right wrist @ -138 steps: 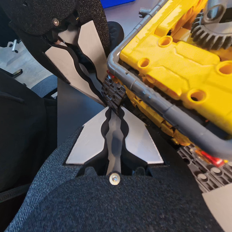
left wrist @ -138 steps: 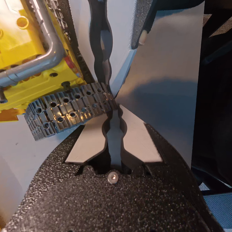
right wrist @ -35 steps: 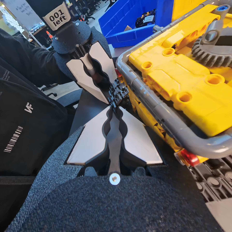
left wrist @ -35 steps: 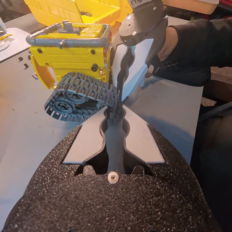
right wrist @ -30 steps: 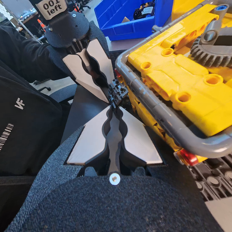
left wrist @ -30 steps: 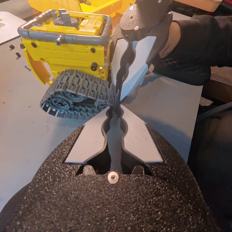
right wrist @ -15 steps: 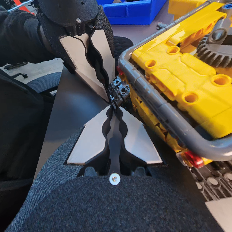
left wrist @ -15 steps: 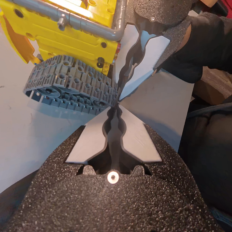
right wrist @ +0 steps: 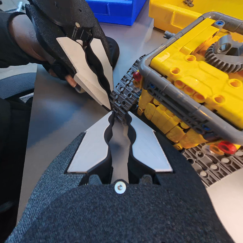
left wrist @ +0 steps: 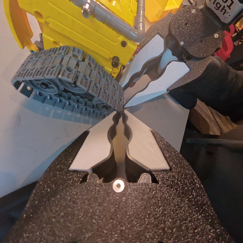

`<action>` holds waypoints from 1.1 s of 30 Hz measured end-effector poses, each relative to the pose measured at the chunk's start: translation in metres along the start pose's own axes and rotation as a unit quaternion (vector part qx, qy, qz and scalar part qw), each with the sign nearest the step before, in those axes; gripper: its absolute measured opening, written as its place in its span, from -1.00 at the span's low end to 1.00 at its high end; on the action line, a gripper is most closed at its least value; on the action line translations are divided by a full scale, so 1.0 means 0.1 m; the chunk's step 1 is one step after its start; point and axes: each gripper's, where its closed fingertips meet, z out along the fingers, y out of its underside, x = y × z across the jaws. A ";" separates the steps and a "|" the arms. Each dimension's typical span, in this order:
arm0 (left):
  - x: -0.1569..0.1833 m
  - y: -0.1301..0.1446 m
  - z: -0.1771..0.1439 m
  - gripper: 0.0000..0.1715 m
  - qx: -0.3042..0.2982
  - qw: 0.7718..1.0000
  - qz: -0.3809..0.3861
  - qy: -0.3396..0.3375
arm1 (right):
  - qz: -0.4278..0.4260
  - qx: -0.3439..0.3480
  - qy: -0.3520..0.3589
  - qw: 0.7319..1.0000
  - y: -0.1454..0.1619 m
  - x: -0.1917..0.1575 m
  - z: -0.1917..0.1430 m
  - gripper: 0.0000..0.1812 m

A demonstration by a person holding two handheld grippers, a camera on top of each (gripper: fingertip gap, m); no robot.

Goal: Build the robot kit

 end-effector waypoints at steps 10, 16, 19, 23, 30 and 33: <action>-0.18 -0.02 -0.03 -0.94 -0.016 0.999 -0.010 -0.027 | 0.040 -0.047 -0.013 0.998 -0.02 0.11 0.13 -0.90; -0.18 -0.05 -0.12 -0.78 -0.022 1.000 -0.004 0.002 | 0.050 -0.041 -0.052 0.997 -0.07 0.08 0.15 -0.94; -0.21 -0.09 -0.37 -0.69 -0.019 1.000 0.014 0.013 | 0.048 -0.043 -0.061 0.996 -0.06 0.10 0.13 -0.94; -0.41 -0.26 -0.74 -0.63 -0.001 0.997 0.079 -0.025 | 0.041 -0.037 -0.101 0.993 -0.01 0.04 -0.03 -0.94; -0.50 -0.50 -0.33 -0.17 -0.049 0.973 0.223 0.045 | 0.007 -0.068 -0.200 0.978 0.22 -0.11 -0.46 -0.93; -0.41 -0.39 0.01 0.01 -0.112 0.954 0.259 0.104 | 0.012 -0.063 -0.204 0.977 0.27 -0.11 -0.58 -0.93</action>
